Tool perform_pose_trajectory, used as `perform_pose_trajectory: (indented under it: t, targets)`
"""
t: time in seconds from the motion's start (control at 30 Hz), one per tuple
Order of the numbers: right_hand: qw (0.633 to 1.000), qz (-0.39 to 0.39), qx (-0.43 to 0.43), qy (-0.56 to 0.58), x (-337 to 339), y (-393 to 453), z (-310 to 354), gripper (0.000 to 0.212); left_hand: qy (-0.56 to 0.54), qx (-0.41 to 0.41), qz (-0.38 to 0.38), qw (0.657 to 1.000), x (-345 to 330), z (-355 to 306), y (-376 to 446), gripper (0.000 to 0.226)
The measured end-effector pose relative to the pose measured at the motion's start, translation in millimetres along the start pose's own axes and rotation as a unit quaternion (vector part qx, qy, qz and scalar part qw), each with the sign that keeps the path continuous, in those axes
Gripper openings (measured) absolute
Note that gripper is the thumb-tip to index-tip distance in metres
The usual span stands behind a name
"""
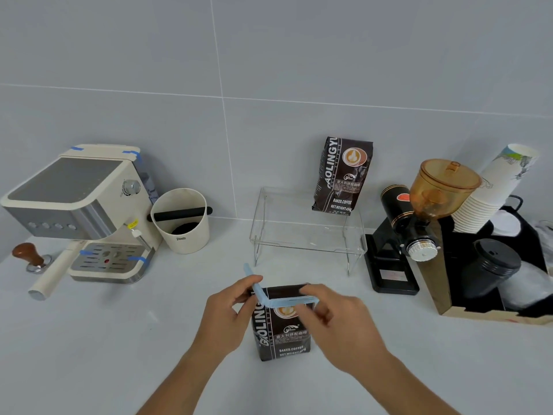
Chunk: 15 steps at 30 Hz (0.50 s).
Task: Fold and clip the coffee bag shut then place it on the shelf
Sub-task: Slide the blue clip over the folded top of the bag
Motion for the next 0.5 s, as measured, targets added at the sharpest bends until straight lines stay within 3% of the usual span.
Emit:
perform_pose_trajectory:
  t: [0.1,0.23,0.4,0.5]
  targets:
    - [0.999,0.041,0.014,-0.002,-28,-4,20,0.038,0.004,-0.017,-0.016,1.0,0,-5,-1,0.056]
    - [1.0,0.016,-0.013,0.004,-38,-1,18,0.037,0.0,-0.016,-0.007,1.0,-2,-3,-2,0.065]
    - [0.997,-0.019,-0.068,-0.002,-22,2,-4,0.043,-0.075,0.047,-0.023,0.996,1,13,-3,0.076]
    - [0.995,-0.025,-0.083,0.039,-11,2,-13,0.035,-0.162,0.103,-0.034,0.981,-1,29,-4,0.064]
Point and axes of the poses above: each hand's wrist, its own y-axis towards the middle knuckle, its own x-axis out of the back of the hand, z = x × y, the point moved 10 cm from there along y, towards the middle knuckle, and after that the axes turned 2 degrees about x, right-handed, at the moved point
